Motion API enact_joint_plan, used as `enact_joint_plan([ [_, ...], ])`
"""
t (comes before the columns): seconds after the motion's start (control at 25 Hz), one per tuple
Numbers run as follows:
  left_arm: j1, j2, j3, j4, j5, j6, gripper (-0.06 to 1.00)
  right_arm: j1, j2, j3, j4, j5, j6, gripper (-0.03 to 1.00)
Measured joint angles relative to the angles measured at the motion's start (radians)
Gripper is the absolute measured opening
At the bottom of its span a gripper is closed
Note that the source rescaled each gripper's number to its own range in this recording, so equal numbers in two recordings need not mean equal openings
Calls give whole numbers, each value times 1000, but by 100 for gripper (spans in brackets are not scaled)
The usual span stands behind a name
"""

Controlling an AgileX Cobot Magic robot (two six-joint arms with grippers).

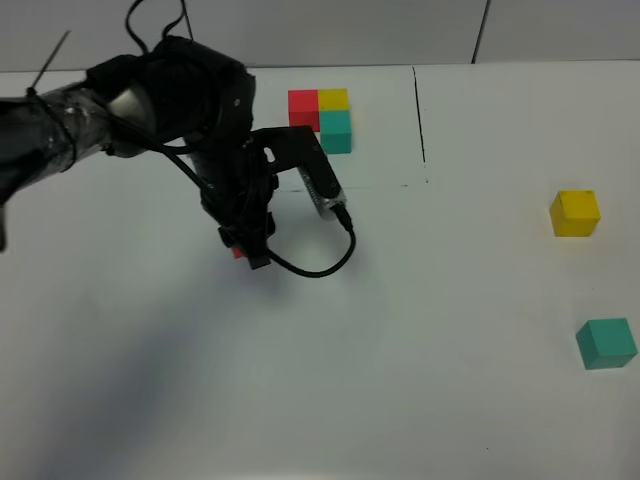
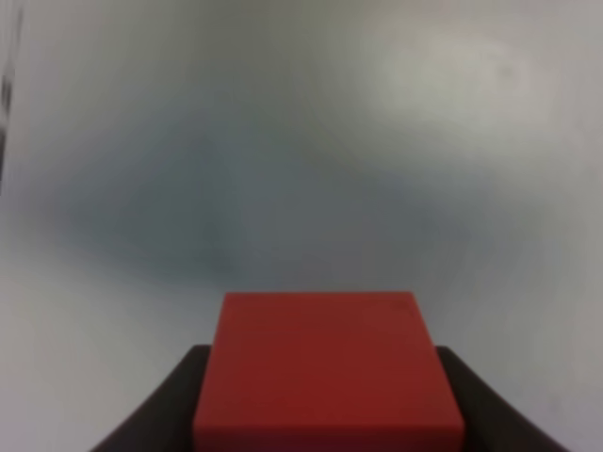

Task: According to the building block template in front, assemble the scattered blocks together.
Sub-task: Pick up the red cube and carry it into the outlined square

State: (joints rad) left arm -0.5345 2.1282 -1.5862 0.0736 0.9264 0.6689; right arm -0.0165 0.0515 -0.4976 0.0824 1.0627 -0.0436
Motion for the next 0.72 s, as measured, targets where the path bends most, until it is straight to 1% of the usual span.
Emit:
enact_joint_plan([
  [0.24, -60, 135, -231, -1, 135, 126, 1, 0, 0, 0, 0, 0, 0, 66],
  [0.4, -77, 204, -328, -1, 189, 188, 1, 0, 0, 0, 0, 0, 0, 66],
  [0.6, -83, 238, -362, -1, 187, 238, 1, 0, 0, 0, 0, 0, 0, 65],
  [0.72, -84, 240, -363, -1, 156, 240, 1, 0, 0, 0, 0, 0, 0, 65],
])
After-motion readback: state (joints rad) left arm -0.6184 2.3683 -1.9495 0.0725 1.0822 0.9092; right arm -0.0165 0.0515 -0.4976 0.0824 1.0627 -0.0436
